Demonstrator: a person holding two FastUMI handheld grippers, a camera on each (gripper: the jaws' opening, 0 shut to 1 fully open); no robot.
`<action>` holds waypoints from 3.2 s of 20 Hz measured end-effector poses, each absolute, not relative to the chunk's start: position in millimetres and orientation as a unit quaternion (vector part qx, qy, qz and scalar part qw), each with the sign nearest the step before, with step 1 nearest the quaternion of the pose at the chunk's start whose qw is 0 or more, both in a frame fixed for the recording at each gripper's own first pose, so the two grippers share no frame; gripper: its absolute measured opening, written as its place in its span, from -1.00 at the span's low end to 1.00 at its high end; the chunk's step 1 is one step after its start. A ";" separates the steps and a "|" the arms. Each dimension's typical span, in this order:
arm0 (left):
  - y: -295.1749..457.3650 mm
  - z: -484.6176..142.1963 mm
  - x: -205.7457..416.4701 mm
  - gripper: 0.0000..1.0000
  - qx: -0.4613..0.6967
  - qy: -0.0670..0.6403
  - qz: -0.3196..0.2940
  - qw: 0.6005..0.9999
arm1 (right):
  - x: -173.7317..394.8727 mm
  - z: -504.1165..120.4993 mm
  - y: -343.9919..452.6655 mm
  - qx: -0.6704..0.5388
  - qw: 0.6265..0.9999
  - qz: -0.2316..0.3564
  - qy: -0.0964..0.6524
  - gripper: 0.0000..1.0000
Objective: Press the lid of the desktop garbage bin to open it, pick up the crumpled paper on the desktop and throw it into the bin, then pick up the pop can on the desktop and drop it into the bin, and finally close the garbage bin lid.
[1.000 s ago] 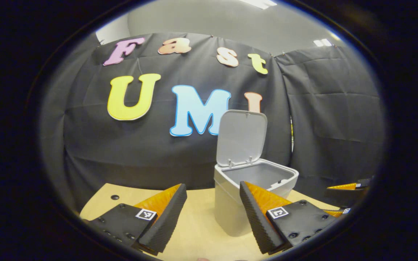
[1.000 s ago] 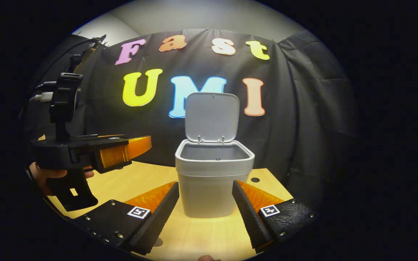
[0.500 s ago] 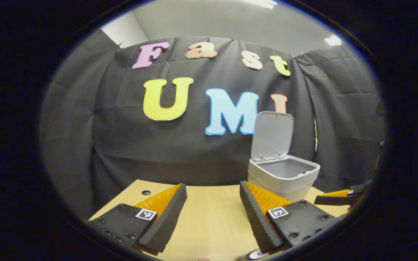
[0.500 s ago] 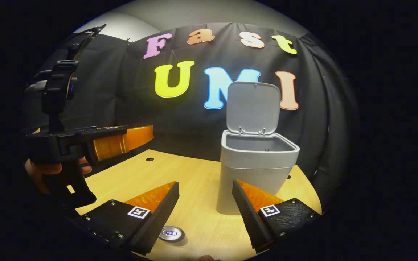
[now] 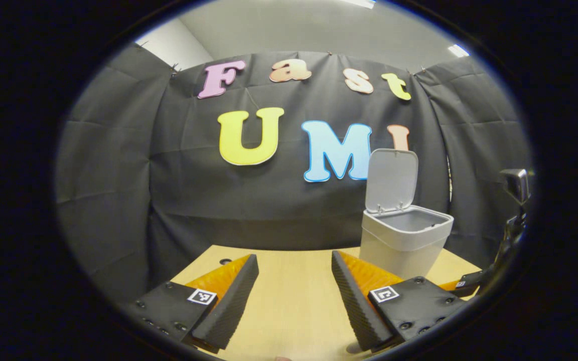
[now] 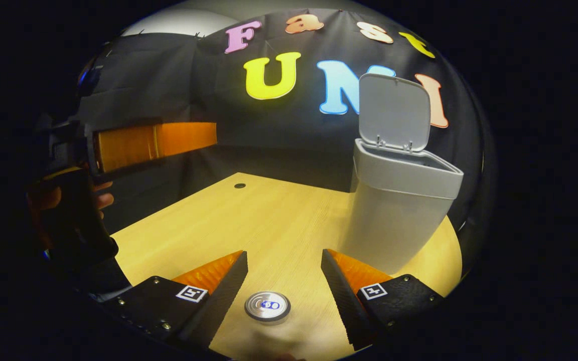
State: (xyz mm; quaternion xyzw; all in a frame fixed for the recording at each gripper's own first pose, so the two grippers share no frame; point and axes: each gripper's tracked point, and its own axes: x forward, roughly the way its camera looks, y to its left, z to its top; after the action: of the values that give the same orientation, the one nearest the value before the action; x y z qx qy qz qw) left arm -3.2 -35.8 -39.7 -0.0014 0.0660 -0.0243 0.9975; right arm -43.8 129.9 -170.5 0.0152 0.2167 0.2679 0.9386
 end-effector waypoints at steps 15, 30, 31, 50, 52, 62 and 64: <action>-23.6 -47.1 -14.7 1.00 -0.001 0.078 -0.012 0.997 | -69.8 -268.9 151.6 -0.009 0.881 0.293 0.370 0.91; -23.5 -50.3 -11.8 0.90 0.000 0.086 -0.019 0.996 | -70.7 -281.0 148.2 -0.031 0.880 0.282 0.380 0.70; -23.8 -49.5 -11.4 0.89 0.000 0.085 -0.019 0.996 | -68.5 -277.6 147.6 -0.030 0.882 0.282 0.375 0.69; -40.3 -52.5 -2.1 0.91 -0.015 0.084 -0.023 0.996 | 7.6 -89.1 86.6 0.043 0.967 0.228 0.109 0.68; -40.9 -52.0 -3.2 0.79 -0.014 0.085 -0.021 0.996 | 17.5 -66.5 78.9 0.043 0.973 0.217 0.067 0.68; -44.0 -47.1 -6.8 0.91 -0.020 0.082 -0.010 0.996 | 76.7 -17.6 23.4 0.055 0.992 0.108 -0.019 0.68; -42.9 -45.4 -6.4 1.00 -0.020 0.081 -0.007 0.996 | 90.3 -27.8 14.8 0.064 0.993 0.096 0.001 0.68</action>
State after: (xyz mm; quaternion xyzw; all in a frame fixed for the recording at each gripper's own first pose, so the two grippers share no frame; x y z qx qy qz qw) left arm -6.4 -42.9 -45.4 -0.0203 0.0814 -0.0074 0.9964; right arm 90.3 14.8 -27.8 0.0639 0.0006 0.0956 0.9934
